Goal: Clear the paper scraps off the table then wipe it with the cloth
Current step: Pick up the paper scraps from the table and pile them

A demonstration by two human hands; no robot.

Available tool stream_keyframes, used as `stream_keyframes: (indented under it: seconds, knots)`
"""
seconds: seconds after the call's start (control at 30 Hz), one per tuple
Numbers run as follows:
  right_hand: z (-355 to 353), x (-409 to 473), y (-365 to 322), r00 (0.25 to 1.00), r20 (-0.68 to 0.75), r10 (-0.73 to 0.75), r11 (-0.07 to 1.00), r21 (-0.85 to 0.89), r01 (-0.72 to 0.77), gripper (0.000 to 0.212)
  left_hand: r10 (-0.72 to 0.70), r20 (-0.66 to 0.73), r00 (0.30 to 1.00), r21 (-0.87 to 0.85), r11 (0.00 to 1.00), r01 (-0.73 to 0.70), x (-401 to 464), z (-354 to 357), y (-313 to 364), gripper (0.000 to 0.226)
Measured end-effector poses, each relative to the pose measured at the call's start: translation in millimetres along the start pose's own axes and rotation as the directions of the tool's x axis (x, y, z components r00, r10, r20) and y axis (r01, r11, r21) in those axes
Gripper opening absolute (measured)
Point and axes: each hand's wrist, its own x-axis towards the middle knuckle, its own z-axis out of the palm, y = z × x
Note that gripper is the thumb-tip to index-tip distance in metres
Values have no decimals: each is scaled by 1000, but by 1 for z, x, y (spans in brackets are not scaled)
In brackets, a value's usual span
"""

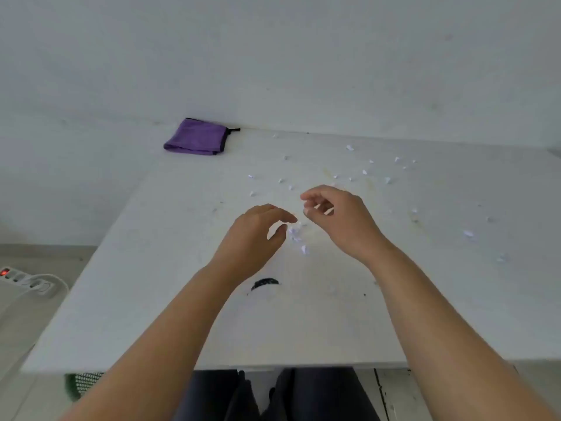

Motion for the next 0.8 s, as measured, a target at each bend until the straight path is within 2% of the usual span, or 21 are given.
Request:
stream_keyframes:
  seconds: [0.23, 0.37, 0.53, 0.67, 0.8]
  knots:
    - [-19, -68, 28, 994, 87, 68, 996, -67, -62, 23, -15, 20, 1000, 41, 999, 14, -30, 16, 14, 25]
    - [-11, -90, 37, 991, 129, 33, 988, -154, -13, 26, -21, 18, 1000, 103, 995, 19, -33, 23, 19, 27]
    - [10, -93, 38, 980, 198, -38, 949, -299, 97, 23, -27, 103, 994, 190, 982, 7, -21, 31, 25, 31]
    - [15, -91, 41, 986, 158, -43, 969, -235, 80, 23, -43, 188, 981, 263, 965, -8, -11, 36, 24, 31]
    - [8, -78, 41, 999, 43, 22, 999, -44, -20, 20, -26, 206, 978, 288, 957, -35, -5, 40, 20, 25]
